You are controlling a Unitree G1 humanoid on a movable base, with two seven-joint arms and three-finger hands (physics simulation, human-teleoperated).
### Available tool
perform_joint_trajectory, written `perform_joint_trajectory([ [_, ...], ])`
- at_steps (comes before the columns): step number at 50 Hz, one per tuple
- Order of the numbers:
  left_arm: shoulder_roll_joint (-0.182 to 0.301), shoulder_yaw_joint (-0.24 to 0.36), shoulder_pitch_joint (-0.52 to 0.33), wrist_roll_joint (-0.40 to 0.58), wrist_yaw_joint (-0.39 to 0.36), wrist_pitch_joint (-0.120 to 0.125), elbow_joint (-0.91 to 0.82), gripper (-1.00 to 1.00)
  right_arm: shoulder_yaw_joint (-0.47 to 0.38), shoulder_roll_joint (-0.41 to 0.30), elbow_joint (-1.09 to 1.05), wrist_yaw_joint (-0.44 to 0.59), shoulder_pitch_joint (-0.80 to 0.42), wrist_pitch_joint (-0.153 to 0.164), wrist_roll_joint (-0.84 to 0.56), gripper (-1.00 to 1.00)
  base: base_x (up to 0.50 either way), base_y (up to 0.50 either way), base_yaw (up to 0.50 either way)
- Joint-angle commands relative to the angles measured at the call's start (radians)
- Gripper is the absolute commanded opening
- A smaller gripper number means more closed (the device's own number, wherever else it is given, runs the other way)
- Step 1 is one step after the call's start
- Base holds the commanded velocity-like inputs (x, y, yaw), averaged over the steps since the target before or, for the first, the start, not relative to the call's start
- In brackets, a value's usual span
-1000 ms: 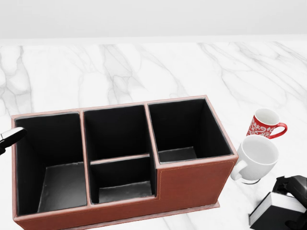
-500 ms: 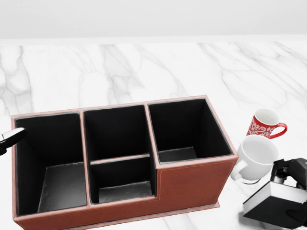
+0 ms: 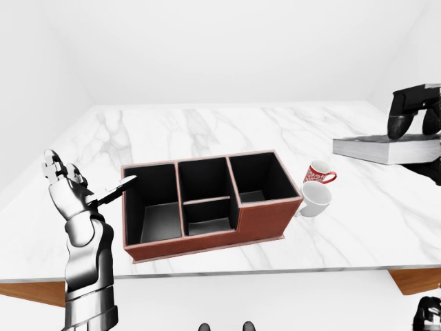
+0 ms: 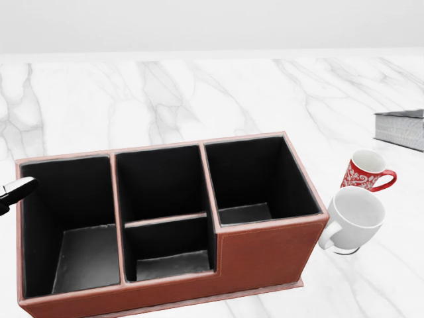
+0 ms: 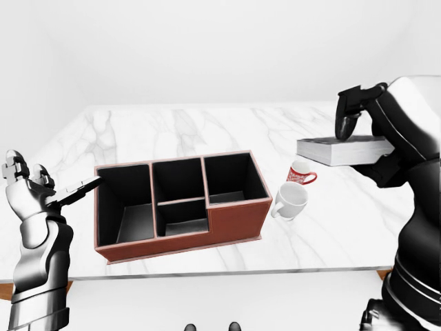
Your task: Pick up the book and place it in the right compartment of the caddy.
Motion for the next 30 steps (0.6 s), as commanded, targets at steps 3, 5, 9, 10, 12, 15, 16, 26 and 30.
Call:
perform_joint_trajectory([
  [3,-0.014,-0.028,0.017,0.020,0.000,0.000,-0.006,1.00,0.334,-0.059,0.255,0.000,-0.722,0.000,0.063,-1.00,0.00,0.00,0.00],
  [5,-0.015,-0.029,0.016,0.023,-0.001,0.000,-0.002,1.00,0.360,0.028,0.384,0.000,-0.799,0.000,0.057,-1.00,0.00,0.00,0.00],
  [9,-0.013,-0.028,0.012,0.022,-0.004,0.000,0.007,1.00,0.399,0.169,0.669,0.000,-0.973,0.000,0.076,-1.00,0.00,0.00,0.00],
  [10,-0.013,-0.029,0.012,0.022,-0.004,0.000,0.009,1.00,0.403,0.187,0.721,0.000,-1.002,0.000,0.088,-1.00,0.00,0.00,0.00],
  [12,-0.015,-0.031,0.016,0.022,-0.003,0.000,-0.003,1.00,0.407,0.230,0.884,0.000,-1.089,0.000,0.124,-1.00,0.00,0.00,0.00],
  [15,-0.015,-0.029,0.016,0.022,-0.005,0.000,-0.001,1.00,0.409,0.260,1.049,-0.057,-1.177,0.000,0.176,-1.00,0.00,0.00,0.00],
  [16,-0.013,-0.029,0.012,0.023,-0.004,0.000,0.005,1.00,0.420,0.279,1.097,-0.071,-1.200,0.000,0.197,-1.00,0.00,0.00,0.00],
  [26,-0.013,-0.027,0.018,0.020,-0.004,0.000,-0.019,1.00,0.447,0.396,1.523,0.000,-1.413,0.000,0.309,-1.00,0.00,0.00,0.00],
  [30,-0.013,-0.027,0.010,0.023,-0.004,0.000,0.002,1.00,0.494,0.374,1.687,0.000,-1.457,0.000,0.277,-1.00,0.00,0.00,0.00],
])
